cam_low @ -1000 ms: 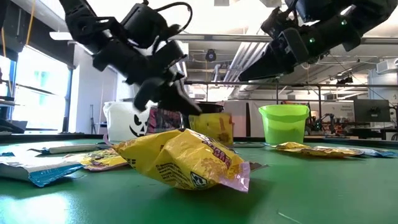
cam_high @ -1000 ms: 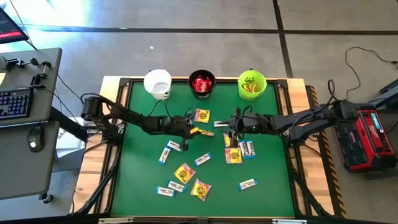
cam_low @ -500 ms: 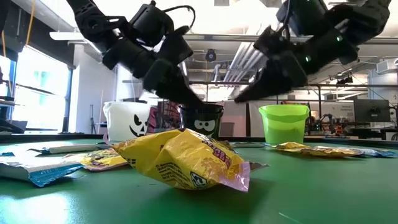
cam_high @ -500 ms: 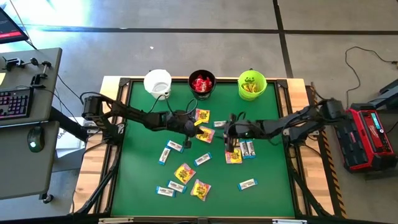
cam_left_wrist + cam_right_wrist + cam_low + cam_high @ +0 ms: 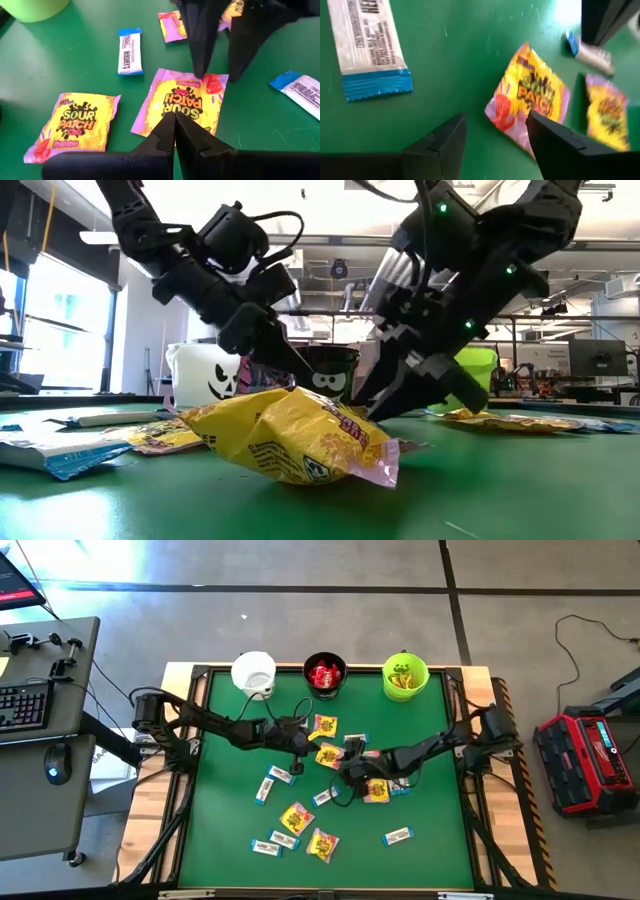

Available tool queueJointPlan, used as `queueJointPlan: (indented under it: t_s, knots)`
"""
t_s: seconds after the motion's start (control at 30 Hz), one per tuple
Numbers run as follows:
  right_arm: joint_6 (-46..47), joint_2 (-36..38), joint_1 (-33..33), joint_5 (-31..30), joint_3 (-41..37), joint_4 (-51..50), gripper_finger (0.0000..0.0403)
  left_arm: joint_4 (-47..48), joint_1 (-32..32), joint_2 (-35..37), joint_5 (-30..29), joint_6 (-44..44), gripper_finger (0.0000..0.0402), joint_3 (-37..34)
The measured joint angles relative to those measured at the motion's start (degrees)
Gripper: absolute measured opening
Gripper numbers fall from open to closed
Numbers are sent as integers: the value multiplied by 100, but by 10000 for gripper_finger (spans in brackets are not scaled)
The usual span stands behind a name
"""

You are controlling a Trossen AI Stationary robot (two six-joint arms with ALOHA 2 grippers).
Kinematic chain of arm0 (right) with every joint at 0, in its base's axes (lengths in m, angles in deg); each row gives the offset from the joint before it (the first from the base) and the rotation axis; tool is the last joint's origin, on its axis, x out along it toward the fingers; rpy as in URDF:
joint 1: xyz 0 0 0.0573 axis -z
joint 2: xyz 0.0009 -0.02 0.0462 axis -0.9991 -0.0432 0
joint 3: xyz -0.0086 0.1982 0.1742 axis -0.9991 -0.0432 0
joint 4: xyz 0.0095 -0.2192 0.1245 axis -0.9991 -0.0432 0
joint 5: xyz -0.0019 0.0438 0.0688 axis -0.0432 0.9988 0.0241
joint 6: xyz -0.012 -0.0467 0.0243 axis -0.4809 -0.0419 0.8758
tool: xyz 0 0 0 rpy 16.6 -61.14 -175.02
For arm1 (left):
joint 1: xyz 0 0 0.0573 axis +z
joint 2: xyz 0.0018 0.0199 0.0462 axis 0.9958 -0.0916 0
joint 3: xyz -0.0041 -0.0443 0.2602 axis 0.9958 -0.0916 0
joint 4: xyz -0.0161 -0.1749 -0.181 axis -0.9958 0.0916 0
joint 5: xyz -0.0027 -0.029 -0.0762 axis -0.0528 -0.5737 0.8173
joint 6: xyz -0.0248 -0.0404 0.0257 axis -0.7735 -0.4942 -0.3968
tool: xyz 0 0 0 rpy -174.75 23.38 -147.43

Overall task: Sort candy by brand, put in halloween buckets
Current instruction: Put the yellow candy into the green bucket

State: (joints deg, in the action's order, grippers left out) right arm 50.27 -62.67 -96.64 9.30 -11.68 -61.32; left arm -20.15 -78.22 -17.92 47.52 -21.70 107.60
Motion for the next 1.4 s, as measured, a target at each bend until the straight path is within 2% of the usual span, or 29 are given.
queueJointPlan:
  t_s: [0.13,0.27,0.37,0.47,0.53,0.6,0.73,0.9,1.0,1.3,1.37,1.4]
  knots:
    - [-223,-182,-46,-425,198,1,193,-498,-2,0,-6,-213,1,-282]
    - [-333,-204,52,-425,262,-11,166,-908,-2,0,-9,-371,1,-487]
    - [-273,-204,155,-394,263,-23,130,-991,-2,0,-18,-451,1,-512]
    - [-216,-204,224,-373,263,-22,76,-1004,-36,0,-80,-451,1,-512]
    - [-123,-202,276,-186,263,-22,29,-1057,-61,0,-186,-428,1,-512]
    - [-41,-191,326,14,263,-25,10,-1102,-63,0,-301,-373,1,-512]
    - [387,1,428,69,263,-101,3,-1285,-61,0,-325,-160,1,-513]
    - [782,625,473,-3,261,-265,1,-2193,38,3,-323,-291,0,-668]
    - [757,1129,509,-398,256,-581,0,-2687,90,7,-326,-308,0,-827]
    - [805,2674,1055,-1404,250,-1634,0,-3101,65,7,-467,-612,0,-931]
    - [907,2942,1209,-1374,250,-1733,0,-3118,48,7,-582,-688,0,-931]
    - [944,3030,1283,-1132,250,-1792,0,-3116,48,7,-590,-726,0,-931]
